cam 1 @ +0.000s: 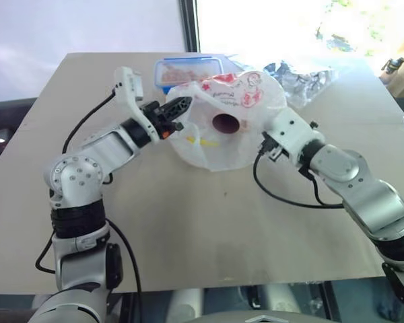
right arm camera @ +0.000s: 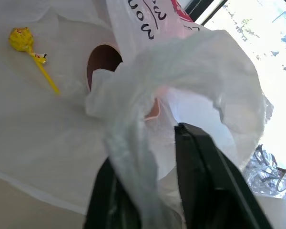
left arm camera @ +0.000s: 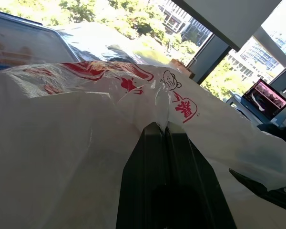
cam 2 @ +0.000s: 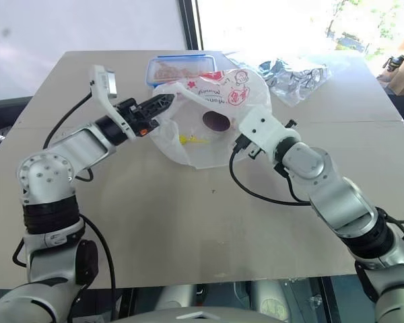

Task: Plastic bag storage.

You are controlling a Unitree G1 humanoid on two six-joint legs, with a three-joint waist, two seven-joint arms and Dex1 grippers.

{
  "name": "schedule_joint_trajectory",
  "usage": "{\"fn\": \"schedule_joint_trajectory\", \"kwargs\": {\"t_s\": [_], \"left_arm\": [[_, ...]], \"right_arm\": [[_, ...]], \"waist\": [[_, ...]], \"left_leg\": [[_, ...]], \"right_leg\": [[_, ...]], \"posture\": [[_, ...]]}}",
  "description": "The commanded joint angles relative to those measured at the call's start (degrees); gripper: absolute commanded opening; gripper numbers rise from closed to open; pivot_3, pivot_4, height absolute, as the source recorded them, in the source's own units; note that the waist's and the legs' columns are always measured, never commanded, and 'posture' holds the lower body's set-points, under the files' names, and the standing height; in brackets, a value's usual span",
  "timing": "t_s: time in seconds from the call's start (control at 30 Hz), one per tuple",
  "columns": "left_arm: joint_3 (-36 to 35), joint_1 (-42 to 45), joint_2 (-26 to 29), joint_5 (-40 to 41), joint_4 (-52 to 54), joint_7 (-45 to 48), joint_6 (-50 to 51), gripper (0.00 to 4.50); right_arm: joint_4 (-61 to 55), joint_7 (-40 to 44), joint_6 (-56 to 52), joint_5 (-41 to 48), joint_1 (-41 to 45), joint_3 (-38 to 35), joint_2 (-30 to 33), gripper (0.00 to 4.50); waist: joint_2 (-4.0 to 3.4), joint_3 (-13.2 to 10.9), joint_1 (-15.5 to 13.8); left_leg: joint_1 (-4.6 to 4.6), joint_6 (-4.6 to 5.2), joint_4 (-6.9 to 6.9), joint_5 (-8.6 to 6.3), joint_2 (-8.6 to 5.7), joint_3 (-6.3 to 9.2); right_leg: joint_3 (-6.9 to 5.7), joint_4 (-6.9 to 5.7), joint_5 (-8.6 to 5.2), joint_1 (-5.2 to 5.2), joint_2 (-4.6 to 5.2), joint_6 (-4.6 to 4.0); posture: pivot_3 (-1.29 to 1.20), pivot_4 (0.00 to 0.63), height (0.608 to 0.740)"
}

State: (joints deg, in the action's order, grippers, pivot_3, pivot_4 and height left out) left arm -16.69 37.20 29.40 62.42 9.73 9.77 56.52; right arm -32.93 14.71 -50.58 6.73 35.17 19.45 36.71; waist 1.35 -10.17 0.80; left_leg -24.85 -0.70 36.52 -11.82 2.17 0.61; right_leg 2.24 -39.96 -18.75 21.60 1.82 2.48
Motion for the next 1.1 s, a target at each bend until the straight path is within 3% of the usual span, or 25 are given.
{"fn": "schedule_joint_trajectory", "kwargs": {"t_s": [0.03,0.2,0.23,0.27,0.37,0.47,0.57,0.7,0.9,1.1], "left_arm": [[-4.80,0.29,0.98,6.73,1.58,0.31,2.05,0.25],[-7.66,0.37,2.80,18.71,0.94,-2.06,7.11,2.07],[-8.36,0.31,3.60,22.78,0.05,-2.90,8.04,2.51],[-8.78,0.24,4.32,25.94,-0.64,-3.65,8.60,3.24],[-9.71,-1.89,11.14,42.68,-2.92,-2.57,11.21,4.35],[-13.33,-6.59,20.50,50.28,-6.16,4.12,15.79,4.43],[-16.10,-11.93,27.25,50.58,-7.55,9.63,18.94,4.43],[-19.91,-23.38,32.40,48.25,1.76,15.65,23.32,4.43],[-13.32,-26.70,26.94,42.23,11.25,11.08,13.79,4.43],[-6.05,-22.87,20.67,34.84,13.65,5.26,5.45,4.43]], "right_arm": [[-1.31,1.56,0.98,-0.42,0.79,-5.03,-0.40,0.00],[-1.10,2.61,0.50,-0.20,0.66,-7.79,-1.87,0.00],[-1.07,2.62,0.37,-0.15,0.78,-8.21,-2.44,0.00],[-1.06,2.67,0.25,-0.24,0.88,-8.43,-2.88,0.00],[-0.89,2.56,0.06,-0.52,1.17,-8.94,-4.21,0.00],[-0.57,2.41,0.13,-0.77,1.11,-8.81,-5.54,0.00],[-0.25,2.40,0.40,-1.00,0.96,-8.63,-6.56,0.00],[0.63,2.57,1.24,-1.29,0.96,-8.63,-7.72,0.00],[0.74,2.90,1.38,-1.39,0.95,-9.04,-8.81,0.00],[-0.89,3.94,-0.09,-1.29,0.34,-10.31,-7.77,0.00]], "waist": [[0.00,0.00,0.01],[0.00,0.00,0.00],[0.00,0.00,0.03],[0.00,0.00,0.02],[0.03,-0.02,0.49],[0.02,-0.02,1.11],[0.00,-0.03,1.34],[0.05,-0.01,1.20],[0.03,-0.01,0.14],[0.05,0.00,-0.11]], "left_leg": [[0.00,0.00,0.00,0.00,0.00,0.00],[0.00,0.00,0.00,0.00,0.04,0.03],[0.01,0.00,0.01,0.00,0.04,0.03],[0.00,0.00,0.01,0.00,0.05,0.03],[0.02,0.00,0.02,0.00,0.05,0.03],[0.02,0.00,-0.01,0.00,0.11,0.02],[0.07,0.00,-0.05,0.00,0.07,0.01],[0.07,0.02,-0.04,-0.01,0.07,0.01],[0.14,0.03,-0.05,-0.02,0.06,0.05],[0.11,0.07,-0.01,-0.04,0.05,0.04]], "right_leg": [[0.00,0.00,0.00,0.00,0.01,0.00],[-0.03,-0.01,0.00,0.00,0.03,0.00],[-0.03,-0.02,0.00,-0.01,0.04,0.00],[-0.03,-0.03,0.00,-0.01,0.04,0.00],[-0.02,-0.06,0.00,0.01,0.05,0.00],[0.01,-0.09,0.00,0.05,0.06,0.00],[-0.01,-0.09,-0.01,0.05,0.06,-0.01],[-0.03,-0.07,-0.01,0.01,0.09,-0.01],[-0.08,-0.15,-0.01,-0.02,0.13,-0.02],[-0.05,-0.19,0.00,-0.02,0.10,-0.02]], "posture": [[0.00,0.150,0.740],[0.00,0.150,0.740],[0.00,0.150,0.740],[0.00,0.150,0.740],[0.00,0.150,0.740],[0.00,0.150,0.740],[0.00,0.150,0.740],[0.00,0.150,0.740],[0.00,0.150,0.740],[0.00,0.150,0.740]]}}
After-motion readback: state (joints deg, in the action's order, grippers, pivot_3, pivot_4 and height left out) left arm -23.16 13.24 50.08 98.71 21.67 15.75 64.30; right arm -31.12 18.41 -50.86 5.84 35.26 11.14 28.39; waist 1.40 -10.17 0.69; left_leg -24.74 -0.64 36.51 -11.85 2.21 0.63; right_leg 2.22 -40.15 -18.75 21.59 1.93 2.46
